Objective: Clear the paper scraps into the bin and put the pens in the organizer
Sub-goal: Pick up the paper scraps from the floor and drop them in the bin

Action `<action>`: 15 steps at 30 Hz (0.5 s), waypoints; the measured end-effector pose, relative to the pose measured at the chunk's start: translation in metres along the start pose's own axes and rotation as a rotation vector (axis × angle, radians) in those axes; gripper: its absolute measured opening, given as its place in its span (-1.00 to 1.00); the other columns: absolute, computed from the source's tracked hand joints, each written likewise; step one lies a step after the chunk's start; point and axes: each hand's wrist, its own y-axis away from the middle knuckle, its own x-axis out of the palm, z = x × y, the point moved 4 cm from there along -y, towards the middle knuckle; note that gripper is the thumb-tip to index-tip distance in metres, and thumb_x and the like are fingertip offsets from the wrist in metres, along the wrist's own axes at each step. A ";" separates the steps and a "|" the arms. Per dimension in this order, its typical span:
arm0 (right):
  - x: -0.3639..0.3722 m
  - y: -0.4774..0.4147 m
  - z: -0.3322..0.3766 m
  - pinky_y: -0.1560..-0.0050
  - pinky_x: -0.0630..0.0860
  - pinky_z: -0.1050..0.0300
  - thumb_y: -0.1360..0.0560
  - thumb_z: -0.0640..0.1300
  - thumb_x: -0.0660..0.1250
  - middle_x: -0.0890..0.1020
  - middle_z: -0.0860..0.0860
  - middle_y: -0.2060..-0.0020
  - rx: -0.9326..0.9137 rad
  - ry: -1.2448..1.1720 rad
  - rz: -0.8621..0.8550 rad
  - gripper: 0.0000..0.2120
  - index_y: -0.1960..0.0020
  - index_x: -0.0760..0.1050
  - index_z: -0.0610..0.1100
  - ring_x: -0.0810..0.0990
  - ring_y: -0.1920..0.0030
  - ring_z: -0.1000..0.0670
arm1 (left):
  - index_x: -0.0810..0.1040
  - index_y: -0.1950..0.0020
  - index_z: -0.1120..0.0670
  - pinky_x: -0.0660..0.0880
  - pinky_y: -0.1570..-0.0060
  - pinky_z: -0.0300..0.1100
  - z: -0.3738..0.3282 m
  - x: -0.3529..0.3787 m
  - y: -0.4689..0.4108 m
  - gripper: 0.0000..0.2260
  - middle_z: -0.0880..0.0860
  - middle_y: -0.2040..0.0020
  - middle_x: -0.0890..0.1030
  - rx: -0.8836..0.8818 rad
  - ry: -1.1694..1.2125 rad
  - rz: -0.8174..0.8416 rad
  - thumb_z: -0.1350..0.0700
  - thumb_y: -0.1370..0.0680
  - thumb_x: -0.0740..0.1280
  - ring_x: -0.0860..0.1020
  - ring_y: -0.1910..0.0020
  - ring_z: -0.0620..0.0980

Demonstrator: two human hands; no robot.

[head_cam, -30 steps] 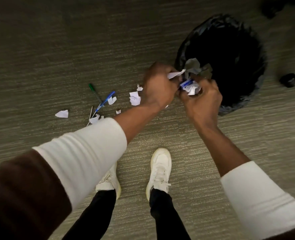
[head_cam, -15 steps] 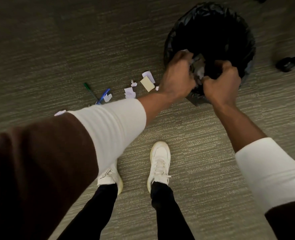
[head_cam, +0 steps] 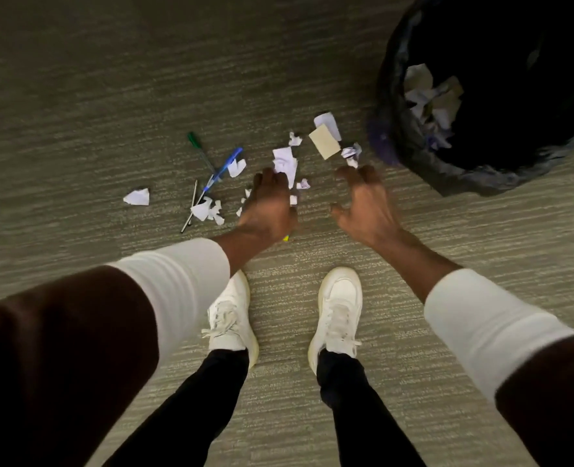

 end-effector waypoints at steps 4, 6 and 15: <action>0.058 -0.049 -0.040 -0.40 0.50 -0.18 -0.50 0.15 0.50 0.29 -0.36 -0.52 0.231 0.120 0.141 -0.12 -0.65 0.13 -0.02 0.43 -0.47 -0.39 | 0.28 -0.51 0.21 0.44 -0.44 0.15 0.044 0.038 -0.034 -0.31 0.25 -0.53 0.29 -0.066 -0.078 0.085 -0.07 -0.54 0.48 0.25 -0.56 0.27; 0.076 -0.074 -0.058 -0.45 0.46 -0.23 -0.49 0.16 0.51 0.21 -0.37 -0.58 0.310 0.067 0.123 -0.06 -0.67 0.05 0.05 0.37 -0.51 -0.42 | 0.24 -0.54 0.22 0.46 -0.43 0.19 0.058 0.054 -0.052 -0.22 0.28 -0.56 0.24 -0.048 -0.085 0.062 -0.12 -0.51 0.50 0.21 -0.59 0.30; 0.095 -0.149 -0.075 -0.57 0.28 -0.26 -0.53 0.04 0.51 0.45 -0.16 -0.53 0.219 -0.051 0.026 -0.04 -0.71 -0.01 -0.01 0.29 -0.60 -0.31 | -0.04 -0.68 0.24 0.36 -0.49 0.21 0.049 0.086 -0.112 0.28 0.40 -0.65 0.03 0.118 -0.115 -0.083 -0.28 -0.27 0.65 0.13 -0.62 0.44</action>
